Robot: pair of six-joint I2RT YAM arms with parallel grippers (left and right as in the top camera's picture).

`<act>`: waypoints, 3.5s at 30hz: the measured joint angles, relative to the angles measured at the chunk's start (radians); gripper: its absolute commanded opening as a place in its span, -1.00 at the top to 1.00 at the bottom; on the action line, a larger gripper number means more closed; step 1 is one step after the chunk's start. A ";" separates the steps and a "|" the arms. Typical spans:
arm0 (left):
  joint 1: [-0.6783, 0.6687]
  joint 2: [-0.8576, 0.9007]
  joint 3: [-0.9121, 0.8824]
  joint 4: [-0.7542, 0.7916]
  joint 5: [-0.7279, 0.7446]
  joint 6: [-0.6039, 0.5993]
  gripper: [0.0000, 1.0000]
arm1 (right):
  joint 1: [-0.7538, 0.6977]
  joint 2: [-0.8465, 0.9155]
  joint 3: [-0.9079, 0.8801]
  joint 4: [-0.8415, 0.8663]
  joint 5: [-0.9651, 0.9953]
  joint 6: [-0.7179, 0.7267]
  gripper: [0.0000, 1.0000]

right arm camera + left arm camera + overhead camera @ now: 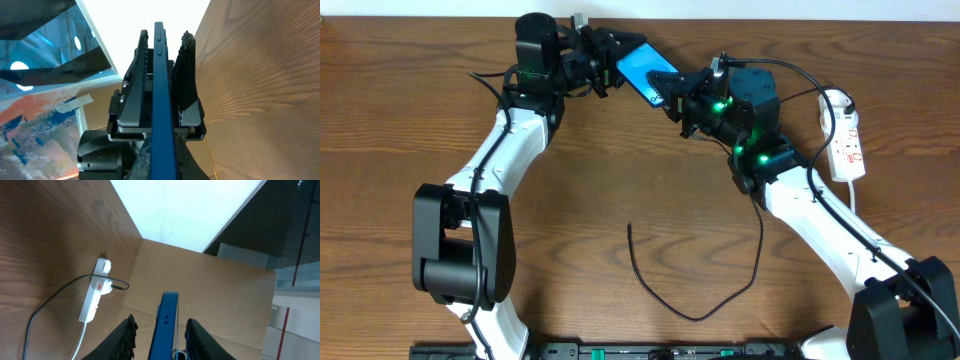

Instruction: Plug charger to phone and switch on socket

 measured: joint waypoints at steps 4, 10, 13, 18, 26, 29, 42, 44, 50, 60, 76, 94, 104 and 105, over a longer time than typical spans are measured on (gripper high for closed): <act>0.000 0.000 0.000 0.000 0.000 0.000 0.63 | 0.000 0.000 0.000 0.000 0.000 0.002 0.97; 0.000 -0.002 0.000 0.009 0.000 -0.021 0.85 | 0.000 0.002 0.000 0.003 0.002 0.046 0.98; 0.000 -0.002 0.000 0.008 0.000 -0.028 0.85 | 0.000 0.002 0.000 0.004 0.002 0.061 0.97; 0.001 -0.002 0.000 0.004 0.001 -0.030 0.85 | 0.009 0.002 0.000 0.003 0.014 0.078 0.97; 0.002 -0.002 0.000 0.002 0.001 -0.030 0.85 | 0.011 0.002 0.000 0.000 0.019 0.083 0.97; 0.002 -0.002 0.000 0.002 0.001 -0.030 0.85 | 0.011 0.002 0.000 0.000 0.019 0.083 0.57; 0.018 -0.002 0.000 -0.008 -0.002 0.000 0.85 | 0.015 0.002 0.002 0.000 0.016 0.034 -0.98; 0.034 -0.002 0.000 -0.008 0.000 0.000 0.85 | 0.015 0.002 0.002 0.000 0.016 0.024 -0.98; 0.115 -0.002 0.000 -0.008 0.038 0.006 0.85 | 0.015 0.002 0.002 0.000 0.013 -0.007 -0.98; 0.304 -0.002 0.000 -0.008 0.219 0.111 0.85 | -0.015 0.002 0.002 -0.003 -0.023 -0.122 -0.96; 0.419 -0.002 -0.002 -0.004 0.577 0.459 0.85 | -0.016 0.002 0.009 -0.370 -0.030 -0.630 -0.99; 0.419 -0.002 -0.006 -0.004 0.608 0.586 0.85 | 0.266 0.002 0.012 -0.821 0.219 -1.035 -0.98; 0.419 -0.002 -0.006 -0.004 0.608 0.599 0.85 | 0.397 0.002 0.012 -0.961 0.371 -1.073 -0.98; 0.419 -0.002 -0.006 -0.004 0.608 0.599 0.85 | 0.405 0.002 0.012 -0.961 0.378 -1.073 -0.99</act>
